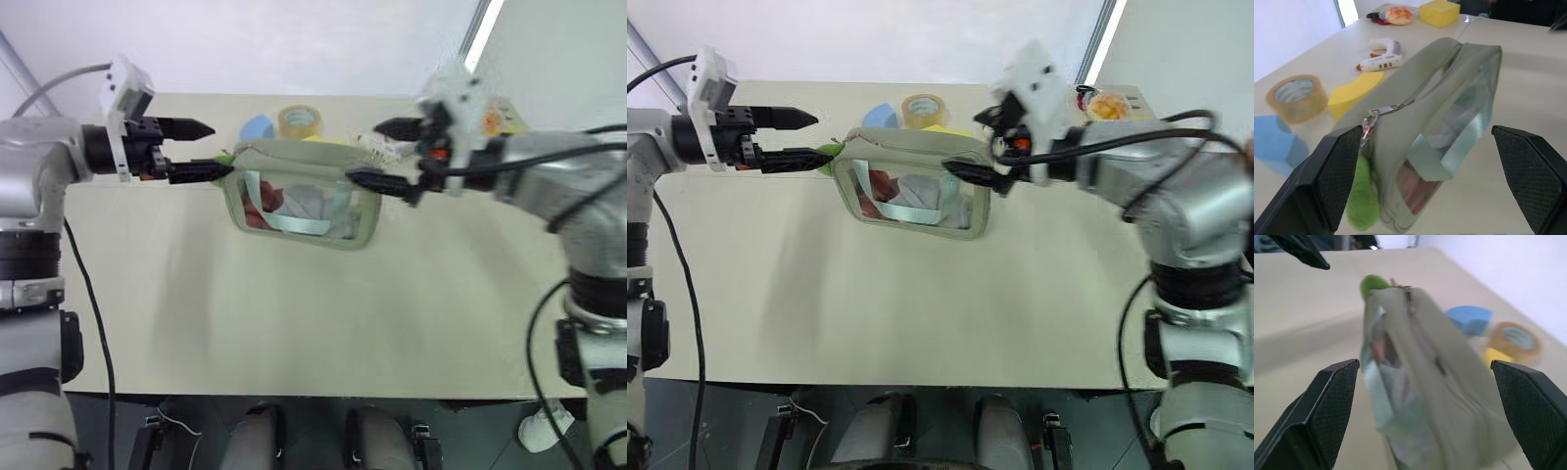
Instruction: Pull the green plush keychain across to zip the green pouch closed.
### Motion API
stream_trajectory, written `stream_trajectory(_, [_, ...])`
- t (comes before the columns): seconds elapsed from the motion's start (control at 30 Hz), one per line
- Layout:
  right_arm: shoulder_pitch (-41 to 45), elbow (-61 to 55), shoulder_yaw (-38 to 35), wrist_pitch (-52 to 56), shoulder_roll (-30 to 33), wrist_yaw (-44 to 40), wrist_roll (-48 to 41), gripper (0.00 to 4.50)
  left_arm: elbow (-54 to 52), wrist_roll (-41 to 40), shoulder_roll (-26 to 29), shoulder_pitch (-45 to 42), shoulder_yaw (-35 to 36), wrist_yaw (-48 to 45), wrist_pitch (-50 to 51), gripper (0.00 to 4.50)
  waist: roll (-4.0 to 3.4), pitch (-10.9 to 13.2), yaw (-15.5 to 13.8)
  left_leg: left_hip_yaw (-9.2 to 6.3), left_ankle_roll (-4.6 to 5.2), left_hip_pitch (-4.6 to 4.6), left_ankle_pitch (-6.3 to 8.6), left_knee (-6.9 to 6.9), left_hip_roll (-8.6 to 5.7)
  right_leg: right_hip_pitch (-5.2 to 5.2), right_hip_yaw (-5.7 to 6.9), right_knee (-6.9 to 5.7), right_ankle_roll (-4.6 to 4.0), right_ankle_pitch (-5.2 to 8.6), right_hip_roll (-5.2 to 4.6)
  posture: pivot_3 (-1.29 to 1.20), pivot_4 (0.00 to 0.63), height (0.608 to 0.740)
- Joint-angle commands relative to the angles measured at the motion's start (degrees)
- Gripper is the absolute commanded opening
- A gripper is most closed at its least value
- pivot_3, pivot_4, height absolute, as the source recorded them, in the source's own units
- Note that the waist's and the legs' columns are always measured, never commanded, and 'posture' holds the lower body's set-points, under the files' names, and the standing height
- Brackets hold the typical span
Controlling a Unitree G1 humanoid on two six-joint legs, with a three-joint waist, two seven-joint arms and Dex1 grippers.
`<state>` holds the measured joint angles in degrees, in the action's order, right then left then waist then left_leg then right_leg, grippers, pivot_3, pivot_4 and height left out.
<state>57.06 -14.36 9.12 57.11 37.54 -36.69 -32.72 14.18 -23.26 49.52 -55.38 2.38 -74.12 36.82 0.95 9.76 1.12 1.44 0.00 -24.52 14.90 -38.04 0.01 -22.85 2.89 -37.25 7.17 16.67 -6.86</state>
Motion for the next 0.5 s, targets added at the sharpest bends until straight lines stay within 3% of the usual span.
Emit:
stream_trajectory(0.03, [3.61,4.46,6.28,-6.50,-1.15,-3.22,6.99,4.48,-3.85,-1.51,1.13,0.24,1.11,0.08,1.34,4.49,-0.01,0.01,-0.25,-0.01,0.00,-0.02,0.00,0.00,0.00,-0.01,0.00,-0.01,0.00,0.00,0.00,0.00,0.150,0.740])
stream_trajectory(0.2, [3.78,11.66,15.89,-15.91,-1.11,-7.32,18.58,4.48,-7.55,-2.68,1.19,2.72,2.10,1.80,3.00,4.49,0.00,0.00,-0.33,-0.05,0.00,-0.07,0.00,-0.07,-0.05,0.05,0.00,0.01,0.00,0.00,-0.02,0.00,0.150,0.740])
stream_trajectory(0.3, [4.70,13.39,16.08,-18.17,-1.50,-10.16,20.45,3.70,-10.07,-3.64,2.42,4.88,3.36,2.28,4.24,4.50,-0.01,0.01,-0.03,-0.04,-0.01,-0.07,-0.01,-0.01,-0.03,-0.06,0.00,-0.02,0.00,0.00,-0.01,0.00,0.150,0.740])
stream_trajectory(0.5, [5.59,18.93,16.32,-33.85,3.34,-15.87,29.30,0.50,-12.51,-4.51,3.00,7.24,4.26,4.58,5.04,4.50,-0.01,0.01,-0.12,-0.04,-0.04,-0.06,-0.03,-0.02,-0.02,-0.04,0.00,-0.01,0.00,0.00,0.00,0.00,0.150,0.740])
